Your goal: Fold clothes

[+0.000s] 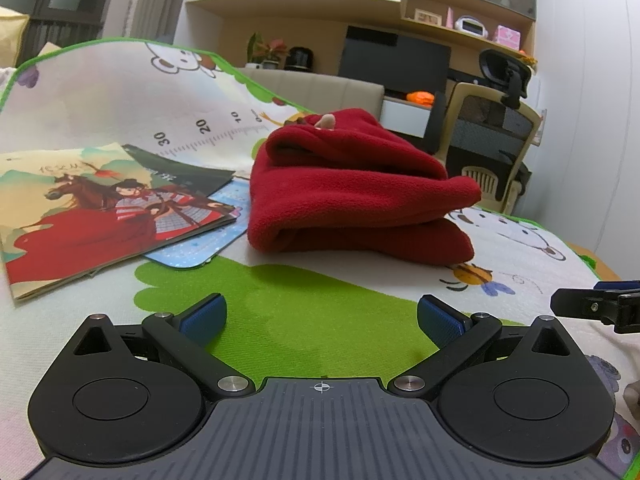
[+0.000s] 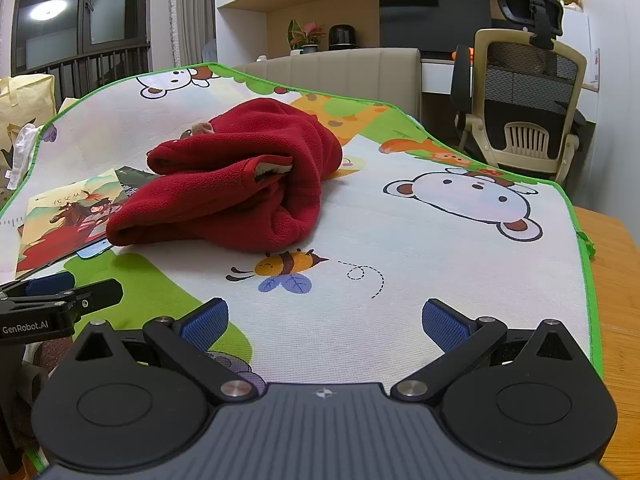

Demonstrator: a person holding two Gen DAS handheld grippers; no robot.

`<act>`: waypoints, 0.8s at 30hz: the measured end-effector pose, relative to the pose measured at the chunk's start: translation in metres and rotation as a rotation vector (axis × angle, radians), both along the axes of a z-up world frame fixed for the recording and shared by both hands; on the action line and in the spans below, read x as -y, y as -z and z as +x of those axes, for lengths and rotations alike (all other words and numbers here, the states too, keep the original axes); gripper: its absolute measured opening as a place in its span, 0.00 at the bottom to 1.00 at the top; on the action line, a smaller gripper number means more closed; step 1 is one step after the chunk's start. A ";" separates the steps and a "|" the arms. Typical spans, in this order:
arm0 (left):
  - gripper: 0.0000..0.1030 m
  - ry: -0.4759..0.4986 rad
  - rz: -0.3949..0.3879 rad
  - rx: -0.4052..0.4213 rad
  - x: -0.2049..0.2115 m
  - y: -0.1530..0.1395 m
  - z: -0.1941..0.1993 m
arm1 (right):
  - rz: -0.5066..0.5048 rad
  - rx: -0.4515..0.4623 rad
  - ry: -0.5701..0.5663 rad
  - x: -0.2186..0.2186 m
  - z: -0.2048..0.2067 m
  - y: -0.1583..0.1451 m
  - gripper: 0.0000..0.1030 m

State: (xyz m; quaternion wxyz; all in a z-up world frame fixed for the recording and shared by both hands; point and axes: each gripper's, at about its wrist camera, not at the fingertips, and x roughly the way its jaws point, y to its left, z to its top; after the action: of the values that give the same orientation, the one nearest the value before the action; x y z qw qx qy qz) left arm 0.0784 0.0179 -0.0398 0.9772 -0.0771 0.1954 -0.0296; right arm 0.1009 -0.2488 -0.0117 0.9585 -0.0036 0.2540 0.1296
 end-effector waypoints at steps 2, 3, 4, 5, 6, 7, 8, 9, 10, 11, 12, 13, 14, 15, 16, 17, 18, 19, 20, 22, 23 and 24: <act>1.00 0.001 -0.003 -0.006 -0.001 0.000 0.001 | 0.001 -0.001 0.000 0.000 0.000 0.000 1.00; 1.00 0.001 -0.005 -0.009 -0.001 0.000 0.001 | 0.002 -0.002 0.001 0.000 0.000 0.000 1.00; 1.00 0.002 -0.006 -0.010 -0.001 0.000 0.001 | 0.002 -0.002 0.001 0.000 0.000 0.000 1.00; 1.00 0.001 -0.005 -0.010 -0.001 0.000 0.001 | 0.003 -0.003 0.001 0.000 0.000 0.000 1.00; 1.00 0.001 -0.003 -0.009 -0.001 0.000 0.001 | 0.003 -0.003 0.000 0.000 0.000 0.000 1.00; 1.00 0.001 -0.001 -0.009 0.000 0.000 0.001 | 0.003 -0.004 0.000 0.000 0.000 0.000 1.00; 1.00 0.000 0.001 -0.009 0.000 0.000 0.001 | 0.004 -0.004 0.000 0.000 0.000 0.000 1.00; 1.00 -0.001 0.003 -0.011 0.000 0.000 0.001 | 0.004 -0.004 0.000 0.000 0.000 0.000 1.00; 1.00 -0.002 0.004 -0.012 0.000 0.001 0.001 | 0.004 -0.005 0.000 0.000 0.000 0.000 1.00; 1.00 -0.003 0.005 -0.014 0.001 0.001 0.001 | 0.004 -0.005 0.000 0.000 0.000 0.000 1.00; 1.00 -0.004 0.006 -0.016 0.001 0.001 0.001 | 0.004 -0.005 0.002 0.000 0.000 0.000 1.00; 1.00 -0.004 0.007 -0.018 0.001 0.000 0.002 | 0.003 -0.004 0.004 0.000 0.000 0.000 1.00; 1.00 -0.005 0.008 -0.019 0.001 0.000 0.002 | 0.002 -0.003 0.006 0.000 0.000 0.000 1.00; 1.00 -0.005 0.009 -0.019 0.001 0.000 0.002 | 0.002 -0.002 0.009 0.000 -0.001 0.000 1.00; 1.00 -0.006 0.011 -0.020 0.001 0.001 0.002 | 0.004 -0.002 0.010 0.000 -0.001 0.000 1.00; 1.00 -0.007 0.014 -0.022 0.001 0.001 0.002 | 0.005 -0.003 0.011 0.000 -0.001 0.000 1.00; 1.00 -0.007 0.016 -0.023 0.002 0.001 0.003 | 0.006 -0.004 0.012 0.000 -0.001 0.000 1.00; 1.00 -0.007 0.018 -0.023 0.002 0.001 0.003 | 0.006 -0.004 0.011 0.000 -0.001 0.000 1.00; 1.00 -0.007 0.018 -0.022 0.002 0.001 0.003 | 0.007 -0.005 0.010 0.000 0.000 0.000 1.00; 1.00 -0.007 0.019 -0.023 0.002 0.001 0.003 | 0.007 -0.006 0.008 0.000 0.000 0.000 1.00; 1.00 -0.007 0.019 -0.023 0.002 0.001 0.003 | 0.008 -0.007 0.008 0.000 0.000 0.000 1.00; 1.00 -0.007 0.018 -0.022 0.002 0.001 0.002 | 0.010 -0.007 0.008 0.001 0.000 0.000 1.00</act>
State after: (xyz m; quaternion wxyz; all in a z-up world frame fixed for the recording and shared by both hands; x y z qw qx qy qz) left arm 0.0807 0.0155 -0.0409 0.9757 -0.0694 0.2064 -0.0234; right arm 0.1009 -0.2493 -0.0119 0.9581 0.0024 0.2567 0.1270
